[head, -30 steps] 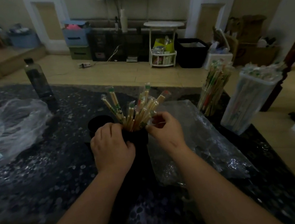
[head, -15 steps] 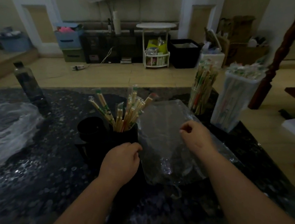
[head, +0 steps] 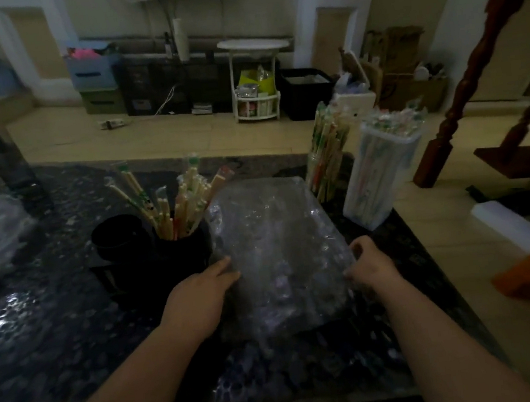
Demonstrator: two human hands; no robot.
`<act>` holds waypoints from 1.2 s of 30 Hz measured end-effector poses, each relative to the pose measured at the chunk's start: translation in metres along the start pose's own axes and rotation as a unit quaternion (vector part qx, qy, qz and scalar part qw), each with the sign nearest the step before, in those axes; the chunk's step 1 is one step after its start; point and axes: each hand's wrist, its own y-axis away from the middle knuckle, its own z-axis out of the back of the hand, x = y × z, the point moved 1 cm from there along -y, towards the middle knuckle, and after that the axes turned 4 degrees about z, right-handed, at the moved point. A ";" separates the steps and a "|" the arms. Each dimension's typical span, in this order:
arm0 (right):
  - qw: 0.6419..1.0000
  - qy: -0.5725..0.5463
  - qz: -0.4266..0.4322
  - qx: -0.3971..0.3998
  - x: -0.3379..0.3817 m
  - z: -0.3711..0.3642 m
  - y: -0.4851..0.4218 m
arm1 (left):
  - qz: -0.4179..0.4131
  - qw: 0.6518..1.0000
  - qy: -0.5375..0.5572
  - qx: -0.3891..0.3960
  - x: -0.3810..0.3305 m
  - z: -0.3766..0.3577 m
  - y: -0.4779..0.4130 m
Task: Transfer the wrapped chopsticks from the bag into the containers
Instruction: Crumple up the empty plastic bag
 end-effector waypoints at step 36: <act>0.958 0.113 0.262 0.043 -0.008 -0.009 0.020 | 0.093 0.979 0.173 0.062 -0.013 0.020 -0.003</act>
